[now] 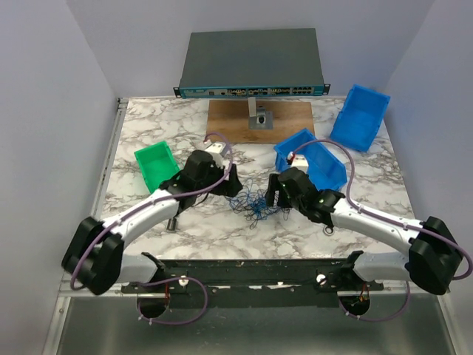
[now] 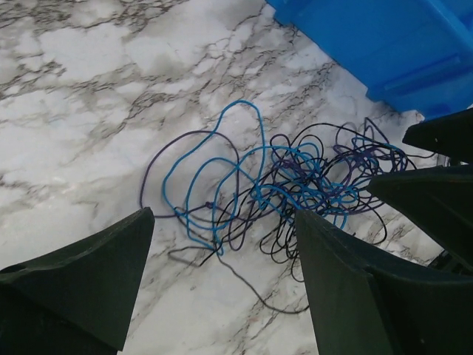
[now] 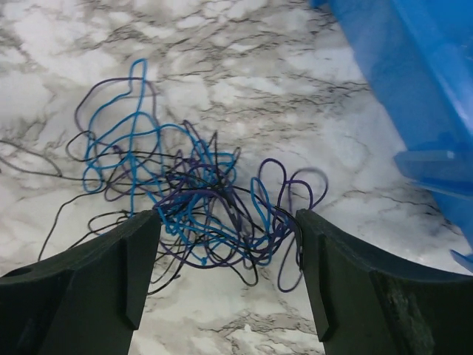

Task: Untangle the cables
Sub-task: Untie the cable.

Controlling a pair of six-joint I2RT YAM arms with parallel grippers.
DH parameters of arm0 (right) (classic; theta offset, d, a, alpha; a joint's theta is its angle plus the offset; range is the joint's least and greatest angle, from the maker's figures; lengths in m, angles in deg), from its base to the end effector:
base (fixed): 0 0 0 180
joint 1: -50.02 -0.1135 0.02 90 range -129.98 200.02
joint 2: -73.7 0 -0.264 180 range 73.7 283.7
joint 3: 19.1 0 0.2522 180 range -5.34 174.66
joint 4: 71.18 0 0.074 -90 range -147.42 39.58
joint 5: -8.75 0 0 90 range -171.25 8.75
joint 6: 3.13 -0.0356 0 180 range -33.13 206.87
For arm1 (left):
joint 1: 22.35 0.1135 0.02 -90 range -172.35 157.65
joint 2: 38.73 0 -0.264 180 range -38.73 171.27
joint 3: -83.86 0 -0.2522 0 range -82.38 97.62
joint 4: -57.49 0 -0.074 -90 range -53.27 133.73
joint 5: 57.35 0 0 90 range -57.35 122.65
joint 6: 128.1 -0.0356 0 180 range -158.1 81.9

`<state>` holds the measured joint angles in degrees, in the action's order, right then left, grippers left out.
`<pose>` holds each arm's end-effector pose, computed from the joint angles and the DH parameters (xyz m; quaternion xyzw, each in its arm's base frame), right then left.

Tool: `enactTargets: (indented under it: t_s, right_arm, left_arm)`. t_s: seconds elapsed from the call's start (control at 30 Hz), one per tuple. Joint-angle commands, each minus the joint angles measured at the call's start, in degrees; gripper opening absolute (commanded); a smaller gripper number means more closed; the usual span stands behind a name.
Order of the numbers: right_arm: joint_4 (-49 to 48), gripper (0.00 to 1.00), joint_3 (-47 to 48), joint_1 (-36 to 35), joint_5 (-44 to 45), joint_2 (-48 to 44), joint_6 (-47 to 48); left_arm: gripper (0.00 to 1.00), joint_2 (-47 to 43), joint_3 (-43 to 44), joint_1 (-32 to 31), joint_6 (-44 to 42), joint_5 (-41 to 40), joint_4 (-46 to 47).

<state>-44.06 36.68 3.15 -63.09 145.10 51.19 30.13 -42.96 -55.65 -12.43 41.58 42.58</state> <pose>0.1844 0.1806 0.2226 -0.0252 0.9065 0.1524 0.3928 0.2156 -0.1482 0.2360 0.0961 0.8615 -0.3020 0.3968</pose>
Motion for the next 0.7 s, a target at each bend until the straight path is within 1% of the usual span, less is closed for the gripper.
enactTargets:
  t_s: [0.0, 0.07, 0.2, 0.3, 0.37, 0.43, 0.47, 0.53, 0.57, 0.6, 0.63, 0.67]
  right_arm:
    - [7.53, 0.81, 1.80, 0.00, 10.83, -0.65, -5.71]
    - [8.90, 0.81, 0.79, 0.02, 12.60, -2.06, -7.91]
    - [10.71, 0.82, -2.44, 0.03, 13.81, -6.27, -11.01]
    - [10.94, 0.82, -4.79, 0.02, 13.56, -9.37, -11.62]
    - [9.32, 0.82, -6.28, 0.03, 12.09, -10.69, -10.32]
    - [7.56, 0.82, -7.09, 0.00, 10.19, -10.02, -9.26]
    - [6.74, 0.82, -7.17, 0.02, 9.34, -9.05, -9.24]
    - [4.64, 0.81, -7.40, 0.03, 7.65, -6.74, -9.04]
    - [2.90, 0.80, -7.90, 0.01, 6.79, -5.37, -8.60]
    - [-0.13, 0.79, -8.60, 0.03, 5.52, -4.34, -7.78]
    - [-2.82, 0.78, -9.57, 0.01, 4.23, -3.62, -6.72]
    - [-5.70, 0.76, -10.26, 0.02, 3.41, -2.78, -6.16]
  left_arm:
    - [0.81, 11.45, 8.69, -3.61, -4.95, 3.40, -3.38]
    - [0.85, 15.36, 11.68, -5.91, -5.64, 1.87, -4.89]
    - [0.87, 20.72, 14.97, -9.15, -5.68, 5.09, -4.46]
    - [0.87, 23.35, 16.14, -11.15, -5.46, 7.24, -4.04]
    - [0.87, 25.14, 16.39, -12.19, -5.30, 8.82, -3.87]
    - [0.82, 27.22, 16.61, -12.78, -4.49, 9.36, -4.07]
    - [0.78, 28.16, 16.64, -12.83, -3.64, 9.50, -4.00]
    - [0.65, 29.76, 16.24, -12.82, -2.13, 9.88, -3.66]
    - [0.54, 30.29, 15.77, -12.69, -1.31, 10.05, -3.33]
    - [0.41, 30.41, 14.98, -12.61, -0.51, 10.30, -2.61]
    - [0.26, 30.11, 14.06, -12.46, 0.19, 10.66, -1.55]
    - [0.16, 29.28, 12.41, -12.00, 1.03, 11.16, 0.46]
